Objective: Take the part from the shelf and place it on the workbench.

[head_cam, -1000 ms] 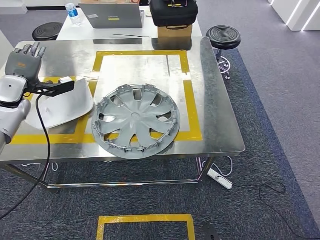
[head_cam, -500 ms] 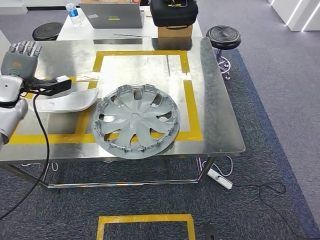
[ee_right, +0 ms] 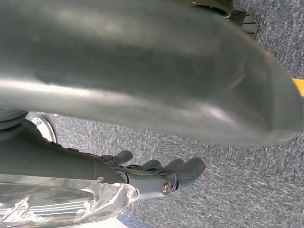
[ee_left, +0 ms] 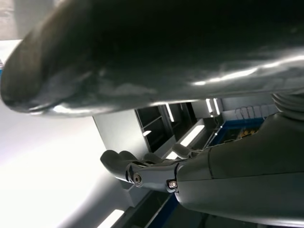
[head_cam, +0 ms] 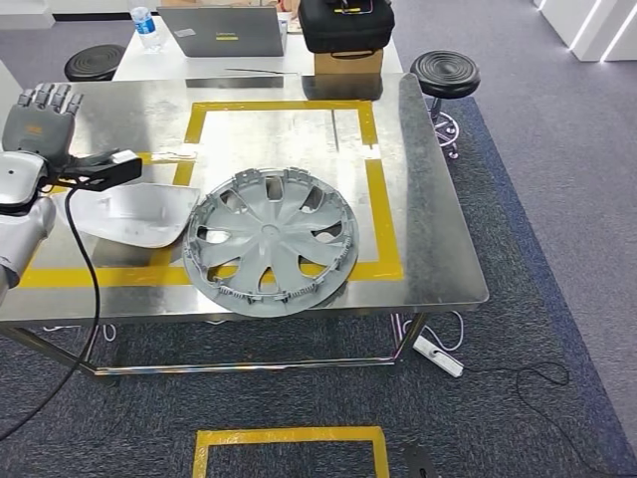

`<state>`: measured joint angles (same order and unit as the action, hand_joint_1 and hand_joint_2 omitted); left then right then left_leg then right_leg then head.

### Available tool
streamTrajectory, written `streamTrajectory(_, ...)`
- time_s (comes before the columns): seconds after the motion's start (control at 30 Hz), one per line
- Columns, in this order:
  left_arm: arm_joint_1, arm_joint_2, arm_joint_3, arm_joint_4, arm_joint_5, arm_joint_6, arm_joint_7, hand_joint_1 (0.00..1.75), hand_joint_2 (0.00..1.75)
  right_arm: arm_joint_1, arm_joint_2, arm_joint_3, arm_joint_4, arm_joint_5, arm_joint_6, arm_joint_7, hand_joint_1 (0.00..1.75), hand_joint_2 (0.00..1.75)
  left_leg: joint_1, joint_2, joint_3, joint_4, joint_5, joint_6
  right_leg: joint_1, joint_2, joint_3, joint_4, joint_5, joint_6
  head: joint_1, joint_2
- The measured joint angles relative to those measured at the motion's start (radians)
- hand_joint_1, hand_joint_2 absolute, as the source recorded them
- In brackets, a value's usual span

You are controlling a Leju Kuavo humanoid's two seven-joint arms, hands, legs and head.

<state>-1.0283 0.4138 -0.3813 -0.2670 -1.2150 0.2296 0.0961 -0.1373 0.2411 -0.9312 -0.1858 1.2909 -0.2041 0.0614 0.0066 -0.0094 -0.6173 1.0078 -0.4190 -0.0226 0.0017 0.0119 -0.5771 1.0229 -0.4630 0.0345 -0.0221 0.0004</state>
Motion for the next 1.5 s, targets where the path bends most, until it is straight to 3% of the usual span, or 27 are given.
streamTrajectory(0.17,0.002,-0.005,0.022,0.000,0.000,-0.010,-0.028,0.00,0.00,0.000,0.000,0.000,0.000,-0.001,0.000,-0.002,0.00,0.00,-0.006,0.000,0.000,0.001,-0.002,0.006,-0.007,0.000,0.000,-0.002,0.001,0.005,0.000,0.000)
streamTrajectory(0.23,0.002,-0.006,0.027,0.000,0.000,-0.013,-0.033,0.00,0.00,0.000,0.000,0.000,0.000,-0.001,0.000,-0.002,0.00,0.00,-0.007,0.001,0.001,-0.001,0.001,0.013,-0.009,0.001,0.000,-0.003,0.003,0.011,0.000,0.000)
streamTrajectory(0.3,0.001,-0.008,0.031,0.000,0.000,-0.015,-0.034,0.00,0.00,-0.001,0.000,0.000,0.000,-0.002,0.001,-0.002,0.00,0.00,-0.003,0.004,0.003,-0.009,0.009,0.021,-0.010,0.000,-0.010,0.015,-0.013,0.018,0.001,0.000)
streamTrajectory(0.37,0.002,-0.010,0.034,0.000,0.000,-0.015,-0.034,0.00,0.00,-0.001,0.000,0.000,0.000,-0.002,0.001,-0.003,0.00,0.00,0.002,0.007,0.003,-0.014,0.013,0.025,-0.011,-0.002,-0.051,0.105,-0.069,0.024,0.002,0.000)
streamTrajectory(0.43,0.006,-0.012,0.034,0.000,0.000,-0.016,-0.034,0.00,0.00,-0.002,0.000,0.000,0.001,-0.002,0.001,-0.003,0.00,0.00,0.003,0.009,0.002,-0.014,0.014,0.025,-0.013,-0.003,-0.110,0.243,-0.127,0.028,0.003,0.000)
streamTrajectory(0.47,0.008,-0.014,0.035,0.000,0.000,-0.016,-0.034,0.00,0.00,-0.002,0.000,0.000,0.001,-0.002,0.001,-0.003,0.00,0.00,0.005,0.009,0.001,-0.014,0.015,0.023,-0.013,-0.003,-0.128,0.284,-0.134,0.030,0.002,0.000)
streamTrajectory(0.5,0.010,-0.016,0.035,0.000,0.000,-0.016,-0.034,0.00,0.00,-0.002,0.000,0.000,0.001,-0.002,0.001,-0.003,0.00,0.00,0.006,0.009,0.001,-0.014,0.016,0.021,-0.014,-0.004,-0.130,0.288,-0.122,0.031,0.002,0.000)
streamTrajectory(0.53,0.011,-0.017,0.035,0.000,0.000,-0.017,-0.034,0.00,0.00,-0.002,0.000,0.000,0.001,-0.002,0.001,-0.003,0.00,0.00,0.009,0.009,0.001,-0.014,0.017,0.018,-0.015,-0.004,-0.111,0.250,-0.091,0.032,0.002,0.000)
streamTrajectory(0.57,0.011,-0.018,0.035,0.000,0.000,-0.017,-0.034,0.00,0.00,-0.002,-0.001,0.000,0.001,-0.002,0.001,-0.003,0.00,0.00,0.011,0.009,0.001,-0.013,0.018,0.013,-0.017,-0.005,-0.077,0.181,-0.053,0.034,0.002,0.000)
streamTrajectory(0.63,0.010,-0.018,0.036,-0.001,0.000,-0.017,-0.034,0.00,0.00,-0.003,0.000,0.000,0.001,-0.002,0.001,-0.003,0.00,0.00,0.012,0.007,-0.004,-0.011,0.023,-0.002,-0.019,-0.004,-0.013,0.059,-0.009,0.034,0.004,0.000)
streamTrajectory(0.7,0.010,-0.017,0.038,-0.001,0.000,-0.017,-0.034,0.00,0.00,-0.003,0.001,0.000,0.002,-0.002,0.001,-0.003,0.00,0.00,0.009,0.005,-0.010,-0.012,0.033,-0.018,-0.018,0.000,0.001,0.022,-0.004,0.023,0.005,0.000)
streamTrajectory(0.77,0.010,-0.016,0.040,-0.001,0.000,-0.017,-0.034,0.00,0.00,-0.004,0.002,0.000,0.002,-0.002,0.001,-0.003,0.00,0.00,0.012,0.004,-0.014,-0.015,0.040,-0.031,-0.017,0.001,-0.011,0.020,0.005,0.003,0.004,0.000)
streamTrajectory(0.8,0.010,-0.015,0.041,-0.001,0.000,-0.017,-0.034,0.00,0.00,-0.004,0.002,0.000,0.002,-0.002,0.001,-0.003,0.00,0.00,0.013,0.005,-0.019,-0.007,0.028,-0.036,-0.017,0.001,-0.017,0.019,0.012,-0.008,0.003,0.000)
streamTrajectory(0.87,0.010,-0.014,0.041,-0.001,0.000,-0.017,-0.034,0.00,0.00,-0.005,0.002,0.000,0.002,-0.002,0.001,-0.003,0.00,0.00,0.014,0.006,-0.050,0.069,-0.038,-0.042,-0.017,0.001,-0.030,0.014,0.027,-0.028,0.000,0.000)
streamTrajectory(0.93,0.011,-0.014,0.041,-0.001,0.000,-0.017,-0.034,0.00,0.00,-0.005,0.002,0.000,0.002,-0.002,0.001,-0.003,0.00,0.00,0.012,0.007,-0.097,0.207,-0.121,-0.044,-0.014,0.001,-0.050,0.014,0.043,-0.036,-0.002,0.000)
streamTrajectory(0.97,0.013,-0.014,0.041,-0.001,0.000,-0.017,-0.034,0.00,0.00,-0.005,0.002,0.000,0.002,-0.002,0.001,-0.003,0.00,0.00,0.012,0.007,-0.111,0.260,-0.144,-0.044,-0.012,0.001,-0.060,0.014,0.051,-0.038,-0.002,0.000)
streamTrajectory(1.0,0.014,-0.015,0.041,-0.001,0.000,-0.018,-0.034,0.00,0.00,-0.005,0.002,0.000,0.002,-0.002,0.001,-0.003,0.00,0.00,0.011,0.007,-0.108,0.279,-0.145,-0.042,-0.010,0.001,-0.070,0.014,0.059,-0.038,-0.002,0.000)
streamTrajectory(1.07,0.014,-0.015,0.042,-0.001,0.000,-0.018,-0.034,0.00,0.00,-0.006,0.002,0.000,0.002,-0.002,0.001,-0.003,0.00,0.00,0.010,0.007,-0.049,0.210,-0.102,-0.036,-0.009,0.001,-0.089,0.014,0.075,-0.037,-0.002,0.000)
streamTrajectory(1.13,0.010,-0.015,0.042,-0.001,0.000,-0.018,-0.036,0.00,0.00,-0.006,0.002,0.000,0.002,-0.002,0.001,-0.003,0.00,0.00,0.008,0.006,0.046,0.072,-0.068,-0.030,-0.007,0.002,-0.104,0.015,0.091,-0.029,-0.002,0.000)
streamTrajectory(1.17,0.008,-0.016,0.043,-0.002,0.000,-0.018,-0.036,0.00,0.00,-0.006,0.002,0.000,0.002,-0.002,0.001,-0.003,0.00,0.00,0.006,0.006,0.078,0.021,-0.064,-0.027,-0.006,0.002,-0.110,0.015,0.100,-0.023,-0.002,0.000)
streamTrajectory(1.2,0.007,-0.017,0.043,-0.002,0.000,-0.019,-0.038,0.00,0.00,-0.007,0.002,0.000,0.002,-0.002,0.001,-0.003,0.00,0.00,0.004,0.006,0.093,-0.007,-0.066,-0.023,-0.005,0.002,-0.113,0.012,0.109,-0.017,-0.002,0.000)
streamTrajectory(1.27,0.006,-0.020,0.044,-0.003,0.000,-0.023,-0.043,0.00,0.00,-0.007,0.002,0.000,0.002,-0.002,0.001,-0.003,0.00,0.00,0.002,0.007,0.084,-0.017,-0.057,-0.011,-0.005,0.002,-0.118,0.004,0.125,-0.005,-0.002,0.000)
streamTrajectory(1.3,0.006,-0.022,0.045,-0.003,0.000,-0.024,-0.046,0.00,0.00,-0.007,0.001,0.000,0.002,-0.002,0.001,-0.003,0.00,0.00,0.004,0.008,0.077,-0.018,-0.048,-0.003,-0.006,0.001,-0.123,0.007,0.118,0.002,-0.002,0.000)
streamTrajectory(1.37,0.005,-0.026,0.047,-0.003,0.000,-0.026,-0.051,0.00,0.00,-0.007,0.001,0.000,0.002,-0.002,0.001,-0.003,0.00,0.00,0.007,0.010,0.059,-0.021,-0.027,0.011,-0.007,-0.001,-0.145,0.066,0.053,0.013,0.002,0.000)
streamTrajectory(1.43,0.006,-0.027,0.051,-0.003,0.000,-0.026,-0.054,0.00,0.00,-0.007,0.000,0.000,0.002,-0.002,0.001,-0.003,0.00,0.00,0.007,0.010,0.035,-0.020,-0.007,0.016,-0.007,-0.004,-0.180,0.196,-0.042,0.020,0.005,0.000)
streamTrajectory(1.47,0.006,-0.027,0.054,-0.003,0.000,-0.026,-0.054,0.00,0.00,-0.007,0.000,0.000,0.002,-0.002,0.001,-0.002,0.00,0.00,0.006,0.010,0.021,-0.020,0.004,0.017,-0.008,-0.004,-0.190,0.256,-0.069,0.022,0.004,0.000)
streamTrajectory(1.5,0.007,-0.027,0.056,-0.003,0.000,-0.026,-0.054,0.00,0.00,-0.007,0.000,0.000,0.002,-0.002,0.001,-0.002,0.00,0.00,0.005,0.010,0.007,-0.020,0.015,0.017,-0.007,-0.004,-0.188,0.291,-0.075,0.022,0.004,0.000)
